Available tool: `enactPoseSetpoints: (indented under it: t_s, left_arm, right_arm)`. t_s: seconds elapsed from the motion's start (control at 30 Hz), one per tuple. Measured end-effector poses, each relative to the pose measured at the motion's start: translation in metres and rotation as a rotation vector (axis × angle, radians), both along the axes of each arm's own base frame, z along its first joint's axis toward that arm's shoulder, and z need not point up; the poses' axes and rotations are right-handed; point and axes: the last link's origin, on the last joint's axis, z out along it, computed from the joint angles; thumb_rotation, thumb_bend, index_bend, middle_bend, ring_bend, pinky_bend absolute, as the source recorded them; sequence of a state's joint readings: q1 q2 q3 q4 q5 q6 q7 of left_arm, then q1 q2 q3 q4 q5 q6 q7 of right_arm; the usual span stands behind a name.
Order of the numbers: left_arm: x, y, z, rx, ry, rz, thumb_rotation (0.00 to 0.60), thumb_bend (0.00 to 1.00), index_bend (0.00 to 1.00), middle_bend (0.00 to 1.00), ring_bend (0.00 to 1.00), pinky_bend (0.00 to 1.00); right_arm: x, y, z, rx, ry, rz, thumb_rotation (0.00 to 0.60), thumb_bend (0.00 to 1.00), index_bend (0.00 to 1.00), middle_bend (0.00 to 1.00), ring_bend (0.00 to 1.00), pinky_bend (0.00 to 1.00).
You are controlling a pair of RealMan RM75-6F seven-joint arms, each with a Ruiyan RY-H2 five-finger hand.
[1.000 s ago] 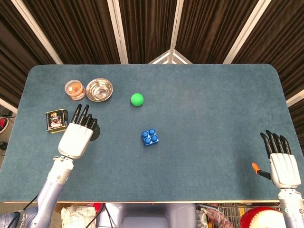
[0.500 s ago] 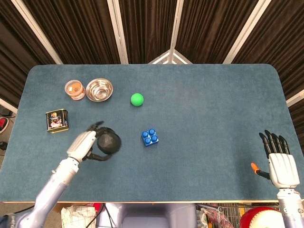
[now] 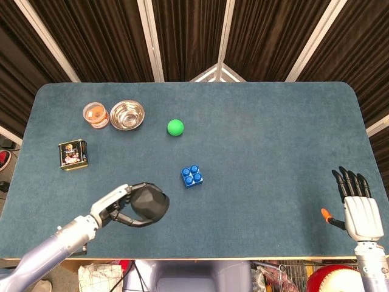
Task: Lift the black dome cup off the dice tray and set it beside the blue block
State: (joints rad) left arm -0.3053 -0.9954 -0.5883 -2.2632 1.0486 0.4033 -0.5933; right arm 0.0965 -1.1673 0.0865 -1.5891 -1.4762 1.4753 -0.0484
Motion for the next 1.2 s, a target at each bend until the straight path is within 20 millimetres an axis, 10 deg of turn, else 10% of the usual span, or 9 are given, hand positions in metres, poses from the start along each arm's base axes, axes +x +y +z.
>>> enactPoseSetpoints:
  t_s: [0.43, 0.77, 1.2]
  left_arm:
    - [-0.027, 0.002, 0.001, 0.662, 0.850, -0.516, 0.600, 0.43, 0.42, 0.39, 0.00, 0.00]
    - [-0.039, -0.003, 0.001, 0.962, 1.391, -0.567, 0.600, 0.43, 0.42, 0.40, 0.00, 0.00]
    - [-0.034, 0.000, -0.003, 0.549, 0.775, -0.280, 0.600, 0.43, 0.43, 0.39, 0.00, 0.00]
  right_arm:
    - [0.000, 0.000, 0.000, 0.003, -0.001, 0.000, 0.600, 0.23, 0.00, 0.00, 0.01, 0.00]
    - [0.001, 0.000, 0.000, 0.002, -0.001, 0.002, 0.600, 0.23, 0.00, 0.00, 0.01, 0.00]
    - [0.001, 0.000, -0.001, 0.000, -0.002, 0.006, 0.600, 0.23, 0.00, 0.00, 0.01, 0.00]
